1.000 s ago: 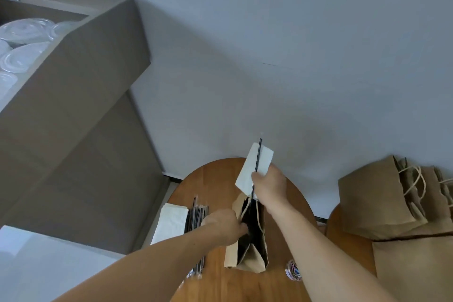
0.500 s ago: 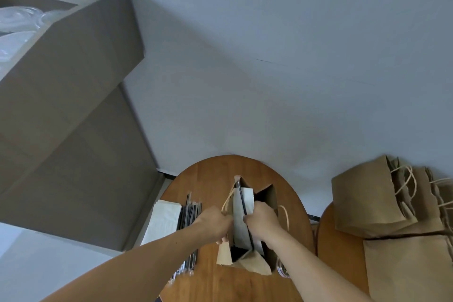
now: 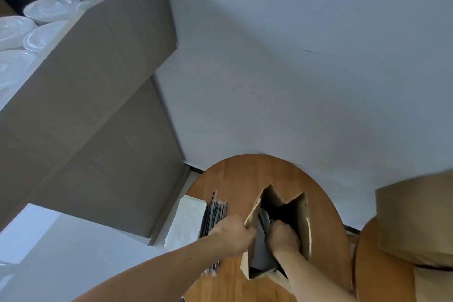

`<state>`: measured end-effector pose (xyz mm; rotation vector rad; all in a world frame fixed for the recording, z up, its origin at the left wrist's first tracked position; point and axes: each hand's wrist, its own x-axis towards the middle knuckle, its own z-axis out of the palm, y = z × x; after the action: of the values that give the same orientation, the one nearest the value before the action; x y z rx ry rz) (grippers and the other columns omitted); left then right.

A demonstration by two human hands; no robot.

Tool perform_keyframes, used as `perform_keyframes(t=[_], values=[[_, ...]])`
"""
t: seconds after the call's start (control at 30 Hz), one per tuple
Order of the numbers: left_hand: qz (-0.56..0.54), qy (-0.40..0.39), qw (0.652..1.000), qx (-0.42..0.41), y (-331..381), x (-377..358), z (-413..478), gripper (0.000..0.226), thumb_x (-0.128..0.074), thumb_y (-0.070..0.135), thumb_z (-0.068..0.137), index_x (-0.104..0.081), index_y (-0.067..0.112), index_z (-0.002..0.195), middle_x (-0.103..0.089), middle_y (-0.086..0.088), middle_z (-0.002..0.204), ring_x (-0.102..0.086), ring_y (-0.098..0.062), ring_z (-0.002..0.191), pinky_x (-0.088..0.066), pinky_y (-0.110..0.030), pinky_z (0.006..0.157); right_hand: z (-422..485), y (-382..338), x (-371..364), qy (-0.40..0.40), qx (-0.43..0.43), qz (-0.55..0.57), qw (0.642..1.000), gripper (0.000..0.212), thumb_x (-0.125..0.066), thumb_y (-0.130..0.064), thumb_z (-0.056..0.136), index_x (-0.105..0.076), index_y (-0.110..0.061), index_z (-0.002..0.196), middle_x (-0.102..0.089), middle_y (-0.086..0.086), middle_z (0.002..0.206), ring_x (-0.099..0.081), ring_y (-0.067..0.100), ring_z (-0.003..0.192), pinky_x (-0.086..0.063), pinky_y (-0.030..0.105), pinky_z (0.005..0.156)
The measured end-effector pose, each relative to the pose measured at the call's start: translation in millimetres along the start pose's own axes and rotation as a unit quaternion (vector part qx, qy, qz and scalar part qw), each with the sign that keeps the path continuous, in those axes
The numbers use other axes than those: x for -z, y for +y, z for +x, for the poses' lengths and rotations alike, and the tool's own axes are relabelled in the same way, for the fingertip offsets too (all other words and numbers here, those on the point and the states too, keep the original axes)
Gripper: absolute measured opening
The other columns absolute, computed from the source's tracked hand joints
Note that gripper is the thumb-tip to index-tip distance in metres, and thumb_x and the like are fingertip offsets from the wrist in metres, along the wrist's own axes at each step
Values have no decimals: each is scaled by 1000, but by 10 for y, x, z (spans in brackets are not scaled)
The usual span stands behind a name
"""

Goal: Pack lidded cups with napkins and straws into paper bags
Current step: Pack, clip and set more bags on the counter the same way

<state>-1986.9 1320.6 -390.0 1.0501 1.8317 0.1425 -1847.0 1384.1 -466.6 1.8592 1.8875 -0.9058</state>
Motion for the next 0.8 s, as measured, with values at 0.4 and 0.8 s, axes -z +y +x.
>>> perform_keyframes(t=[0.4,0.8], values=[[-22,-2,999,-39,-23,-21,59,26,-47,39,95,-61,18,97,-62,-3,78,-63,-17,71,-58,-38,76,-530,-147,717,205,185,-89,957,37,-59,-26,92,-57,-12,126,-43,8,144,-39,26,135,-41,37,106],[-64,-74,990,-100,158,-206,-39,61,-55,37,93,-36,24,149,-48,2,144,-50,-19,125,-41,-25,94,-561,401,1043,12,11,260,966,69,-31,-63,97,-44,-14,144,-55,5,134,-56,19,110,-51,37,91]])
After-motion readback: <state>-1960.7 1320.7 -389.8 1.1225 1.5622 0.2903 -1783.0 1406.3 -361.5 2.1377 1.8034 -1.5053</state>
